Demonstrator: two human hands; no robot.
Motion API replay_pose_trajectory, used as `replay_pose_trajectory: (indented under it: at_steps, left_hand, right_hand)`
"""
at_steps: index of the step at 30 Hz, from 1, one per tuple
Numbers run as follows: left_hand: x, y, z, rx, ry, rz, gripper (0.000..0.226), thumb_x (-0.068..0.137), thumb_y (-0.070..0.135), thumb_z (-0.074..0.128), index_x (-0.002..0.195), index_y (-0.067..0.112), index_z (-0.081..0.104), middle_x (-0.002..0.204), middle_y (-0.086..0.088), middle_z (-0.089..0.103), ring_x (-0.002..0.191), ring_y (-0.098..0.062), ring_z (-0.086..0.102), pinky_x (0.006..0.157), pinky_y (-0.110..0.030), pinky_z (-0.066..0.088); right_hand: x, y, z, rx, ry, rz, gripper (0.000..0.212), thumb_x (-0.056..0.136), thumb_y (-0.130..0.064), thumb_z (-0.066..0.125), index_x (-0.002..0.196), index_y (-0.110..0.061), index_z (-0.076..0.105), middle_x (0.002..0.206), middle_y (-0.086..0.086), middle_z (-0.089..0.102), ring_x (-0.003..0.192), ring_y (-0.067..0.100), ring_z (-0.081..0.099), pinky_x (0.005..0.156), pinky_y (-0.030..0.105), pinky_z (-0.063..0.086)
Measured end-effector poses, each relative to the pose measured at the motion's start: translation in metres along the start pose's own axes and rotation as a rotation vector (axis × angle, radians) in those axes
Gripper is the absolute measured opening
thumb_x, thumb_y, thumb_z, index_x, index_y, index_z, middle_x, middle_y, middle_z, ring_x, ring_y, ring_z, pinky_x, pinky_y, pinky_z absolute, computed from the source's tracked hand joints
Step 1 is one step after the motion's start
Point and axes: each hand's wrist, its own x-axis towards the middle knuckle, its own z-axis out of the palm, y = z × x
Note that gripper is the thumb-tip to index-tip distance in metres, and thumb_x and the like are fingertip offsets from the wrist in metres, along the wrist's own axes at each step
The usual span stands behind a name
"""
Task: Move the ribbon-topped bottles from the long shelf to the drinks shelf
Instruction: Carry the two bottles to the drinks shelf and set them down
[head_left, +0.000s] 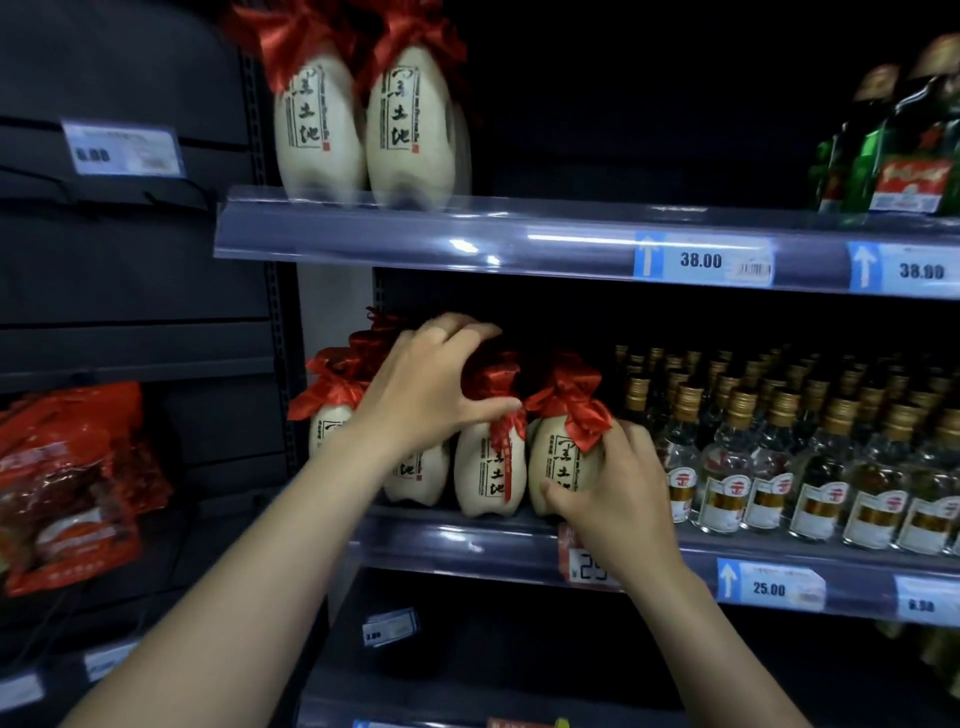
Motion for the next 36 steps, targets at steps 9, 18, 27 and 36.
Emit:
replay_pose_trajectory:
  at_steps: [9, 18, 27, 36]
  left_hand:
    - [0.024, -0.013, -0.003, 0.144, -0.388, 0.063, 0.113, 0.056, 0.079, 0.081, 0.153, 0.038, 0.042, 0.146, 0.007, 0.062, 0.138, -0.021, 0.052, 0.11, -0.045, 0.047]
    - [0.029, -0.019, -0.001, 0.071, -0.405, -0.01, 0.108, 0.054, 0.066, 0.09, 0.149, 0.048, 0.04, 0.142, 0.01, 0.062, 0.135, -0.023, 0.046, 0.104, -0.039, 0.047]
    - [0.031, -0.018, -0.003, 0.101, -0.443, -0.002, 0.106, 0.059, 0.061, 0.088, 0.152, 0.049, 0.038, 0.15, 0.011, 0.057, 0.14, -0.022, 0.045, 0.111, -0.043, 0.043]
    - [-0.033, -0.014, -0.008, -0.036, 0.059, 0.185, 0.081, 0.074, 0.052, 0.085, 0.142, 0.017, 0.061, 0.14, -0.007, 0.06, 0.137, -0.027, 0.05, 0.116, -0.053, 0.039]
  right_hand:
    - [-0.007, 0.0, 0.015, -0.033, 0.058, 0.092, 0.07, 0.066, -0.044, 0.095, 0.121, -0.019, 0.06, 0.108, -0.002, 0.055, 0.093, 0.011, 0.046, 0.076, 0.028, 0.042]
    - [-0.007, -0.001, 0.018, 0.005, 0.068, 0.105, 0.063, 0.063, -0.043, 0.096, 0.113, -0.023, 0.062, 0.104, -0.005, 0.057, 0.093, 0.013, 0.051, 0.079, 0.028, 0.044]
    - [-0.009, -0.008, 0.02, -0.027, 0.073, 0.132, 0.063, 0.066, -0.043, 0.095, 0.114, -0.022, 0.06, 0.106, -0.005, 0.054, 0.091, 0.013, 0.05, 0.076, 0.028, 0.042]
    - [-0.035, 0.0, 0.006, 0.04, 0.128, 0.045, 0.082, 0.076, -0.037, 0.094, 0.146, -0.016, 0.057, 0.13, -0.004, 0.061, 0.12, 0.012, 0.057, 0.095, 0.024, 0.047]
